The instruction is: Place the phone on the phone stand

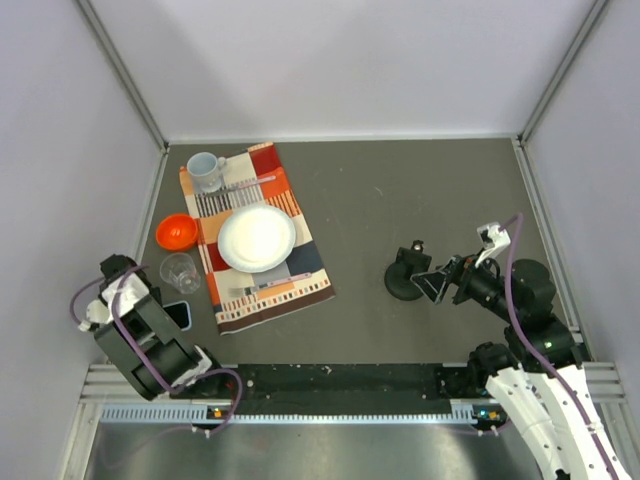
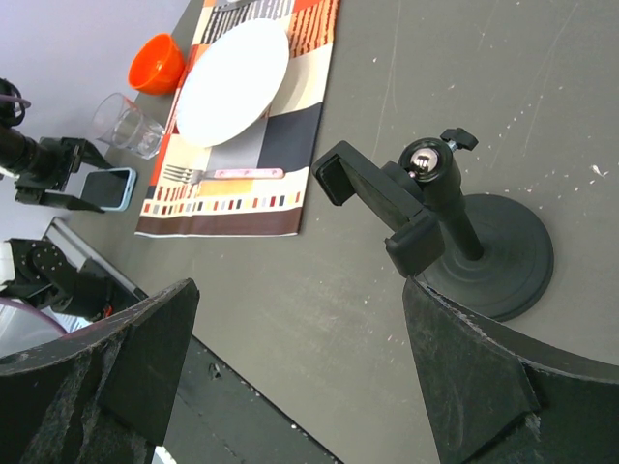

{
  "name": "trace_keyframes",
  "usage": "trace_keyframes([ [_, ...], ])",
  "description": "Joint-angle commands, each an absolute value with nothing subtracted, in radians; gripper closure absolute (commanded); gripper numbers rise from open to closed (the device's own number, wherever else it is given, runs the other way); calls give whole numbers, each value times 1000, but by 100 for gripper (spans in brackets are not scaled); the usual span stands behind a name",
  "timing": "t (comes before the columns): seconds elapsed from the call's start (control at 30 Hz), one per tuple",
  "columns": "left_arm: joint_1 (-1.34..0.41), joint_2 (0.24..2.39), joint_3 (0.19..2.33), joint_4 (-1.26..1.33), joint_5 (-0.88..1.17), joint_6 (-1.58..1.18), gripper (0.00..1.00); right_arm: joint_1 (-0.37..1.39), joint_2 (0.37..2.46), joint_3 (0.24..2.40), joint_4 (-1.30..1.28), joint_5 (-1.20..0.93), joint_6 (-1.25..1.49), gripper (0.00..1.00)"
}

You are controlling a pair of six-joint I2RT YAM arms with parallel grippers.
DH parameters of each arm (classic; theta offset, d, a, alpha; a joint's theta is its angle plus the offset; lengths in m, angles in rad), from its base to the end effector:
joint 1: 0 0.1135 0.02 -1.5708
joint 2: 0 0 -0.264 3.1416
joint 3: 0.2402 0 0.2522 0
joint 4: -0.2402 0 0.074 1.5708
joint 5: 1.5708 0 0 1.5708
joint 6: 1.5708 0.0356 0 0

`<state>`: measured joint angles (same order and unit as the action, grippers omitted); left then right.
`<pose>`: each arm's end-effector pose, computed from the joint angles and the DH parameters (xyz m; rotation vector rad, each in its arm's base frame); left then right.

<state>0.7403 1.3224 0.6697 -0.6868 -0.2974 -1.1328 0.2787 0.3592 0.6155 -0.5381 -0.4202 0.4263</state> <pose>0.1487 0.1500 0.1631 -2.3146 1.6415 0.3526 0.0892 0.0406 0.2968 -0.1632 1.9130 0.8713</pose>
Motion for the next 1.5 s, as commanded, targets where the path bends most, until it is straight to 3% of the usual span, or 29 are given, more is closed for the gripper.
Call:
trace_keyframes([
  [0.0, 755, 1192, 649, -762, -365, -1155, 100, 288, 368, 620, -482, -419, 414, 12],
  [0.87, 752, 781, 925, -1057, -359, -1051, 100, 288, 402, 629, -492, -426, 411, 13],
  [1.13, 698, 712, 1051, -982, -171, -924, 100, 288, 413, 637, -503, -407, 411, 13],
  [1.33, 514, 597, 1013, -694, 120, -850, 100, 290, 428, 667, -548, -364, 408, 13],
  [1.47, 382, 633, 1028, -552, 265, -819, 100, 288, 425, 722, -601, -298, 400, 13],
])
